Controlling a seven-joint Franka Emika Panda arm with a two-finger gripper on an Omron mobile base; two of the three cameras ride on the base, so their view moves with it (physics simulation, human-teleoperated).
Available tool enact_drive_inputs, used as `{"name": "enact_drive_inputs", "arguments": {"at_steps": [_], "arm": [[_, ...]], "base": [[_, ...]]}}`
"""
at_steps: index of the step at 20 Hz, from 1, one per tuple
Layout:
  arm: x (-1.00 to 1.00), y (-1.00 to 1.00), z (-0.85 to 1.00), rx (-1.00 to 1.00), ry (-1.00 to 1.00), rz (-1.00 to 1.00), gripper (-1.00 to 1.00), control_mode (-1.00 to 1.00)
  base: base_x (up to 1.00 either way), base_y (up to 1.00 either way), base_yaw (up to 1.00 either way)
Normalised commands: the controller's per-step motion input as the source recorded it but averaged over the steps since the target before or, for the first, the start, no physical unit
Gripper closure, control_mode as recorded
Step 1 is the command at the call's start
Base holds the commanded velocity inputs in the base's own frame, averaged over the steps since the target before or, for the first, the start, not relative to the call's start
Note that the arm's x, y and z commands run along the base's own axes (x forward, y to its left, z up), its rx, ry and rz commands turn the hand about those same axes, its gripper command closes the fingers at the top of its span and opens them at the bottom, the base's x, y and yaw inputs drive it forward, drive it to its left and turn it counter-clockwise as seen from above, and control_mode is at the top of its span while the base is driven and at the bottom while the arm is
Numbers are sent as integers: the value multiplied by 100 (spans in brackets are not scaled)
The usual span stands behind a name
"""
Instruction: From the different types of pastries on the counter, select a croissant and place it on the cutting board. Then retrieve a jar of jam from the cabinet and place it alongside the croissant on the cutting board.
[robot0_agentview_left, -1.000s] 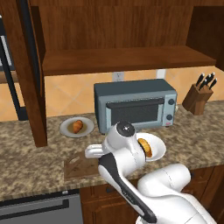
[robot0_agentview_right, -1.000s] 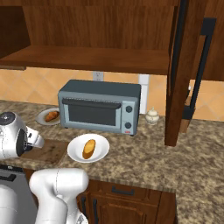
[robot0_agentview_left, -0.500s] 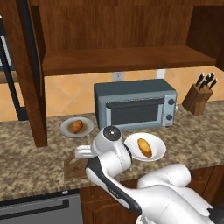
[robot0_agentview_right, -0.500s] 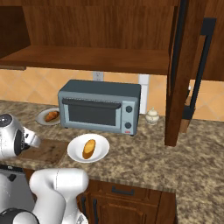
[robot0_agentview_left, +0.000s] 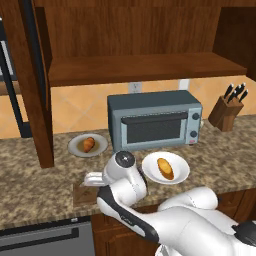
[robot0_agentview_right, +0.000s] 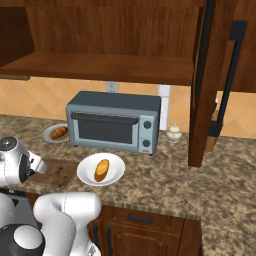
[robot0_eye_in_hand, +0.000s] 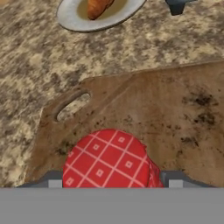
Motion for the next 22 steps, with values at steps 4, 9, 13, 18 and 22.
{"name": "enact_drive_inputs", "arguments": {"at_steps": [4, 9, 13, 18, 22], "arm": [[20, 0, -6, 3, -12, 0, 100, -100], [15, 4, -21, 2, -6, 0, 100, -100], [10, 24, -41, 0, -2, -1, -100, -100], [19, 1, -3, 7, -6, 0, -100, -100], [20, 0, 13, 11, -8, 0, -100, -100]], "base": [[0, 0, 0], [0, 0, 0], [0, 0, 0], [0, 0, 0], [0, 0, 0]]}}
